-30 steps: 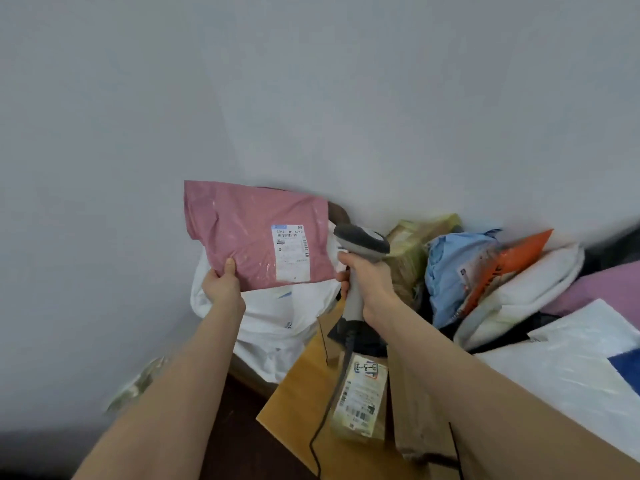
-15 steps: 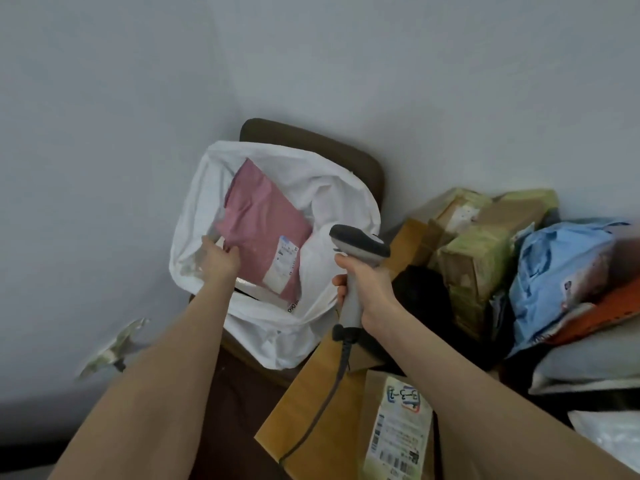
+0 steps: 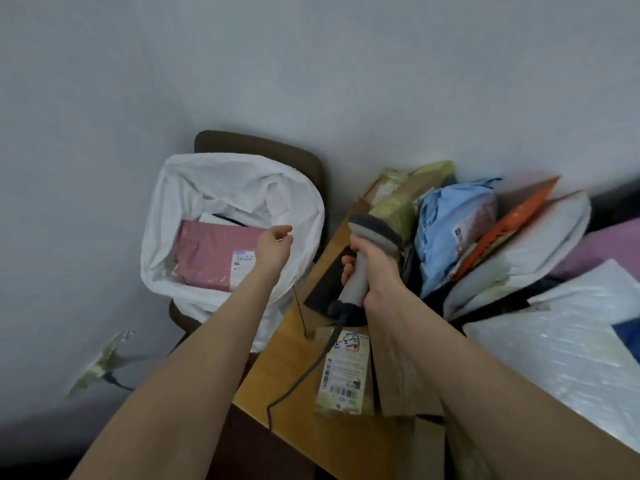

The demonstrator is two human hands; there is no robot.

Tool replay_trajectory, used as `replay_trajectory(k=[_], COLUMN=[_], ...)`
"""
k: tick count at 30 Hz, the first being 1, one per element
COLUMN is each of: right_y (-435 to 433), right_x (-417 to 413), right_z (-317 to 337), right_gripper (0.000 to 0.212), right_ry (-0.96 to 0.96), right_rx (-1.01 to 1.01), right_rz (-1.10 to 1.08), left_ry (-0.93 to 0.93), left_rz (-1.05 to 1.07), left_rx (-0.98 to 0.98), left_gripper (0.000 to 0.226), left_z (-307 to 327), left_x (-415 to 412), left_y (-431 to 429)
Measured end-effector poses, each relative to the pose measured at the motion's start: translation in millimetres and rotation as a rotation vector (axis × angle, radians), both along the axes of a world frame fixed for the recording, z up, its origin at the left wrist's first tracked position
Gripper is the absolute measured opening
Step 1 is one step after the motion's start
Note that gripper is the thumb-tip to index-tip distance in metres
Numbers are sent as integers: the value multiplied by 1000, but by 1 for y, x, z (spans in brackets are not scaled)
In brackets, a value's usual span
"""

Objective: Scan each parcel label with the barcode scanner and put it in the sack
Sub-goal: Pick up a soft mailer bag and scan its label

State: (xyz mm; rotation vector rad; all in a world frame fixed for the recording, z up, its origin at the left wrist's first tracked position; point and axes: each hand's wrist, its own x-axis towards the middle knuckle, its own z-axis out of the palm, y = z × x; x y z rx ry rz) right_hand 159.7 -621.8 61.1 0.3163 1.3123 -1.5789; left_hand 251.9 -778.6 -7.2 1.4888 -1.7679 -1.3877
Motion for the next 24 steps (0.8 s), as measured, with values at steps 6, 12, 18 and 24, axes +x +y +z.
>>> replay_trajectory(k=[6, 12, 18, 24], right_y=[80, 141, 176, 203], right_x=[-6, -2, -1, -5], right_z=[3, 4, 10, 10], right_gripper=[22, 20, 17, 20], right_ry=[-17, 6, 89, 144], right_rx=[5, -29, -19, -6], right_rz=[-25, -70, -133, -223], left_ry=[-30, -139, -182, -198], left_rz=[-218, -391, -568, -796], left_rx=[-2, 51, 32, 26], left_gripper=[31, 26, 20, 15], left_z=[35, 43, 41, 38], left_x=[-9, 5, -4, -22], left_y=[85, 162, 200, 219])
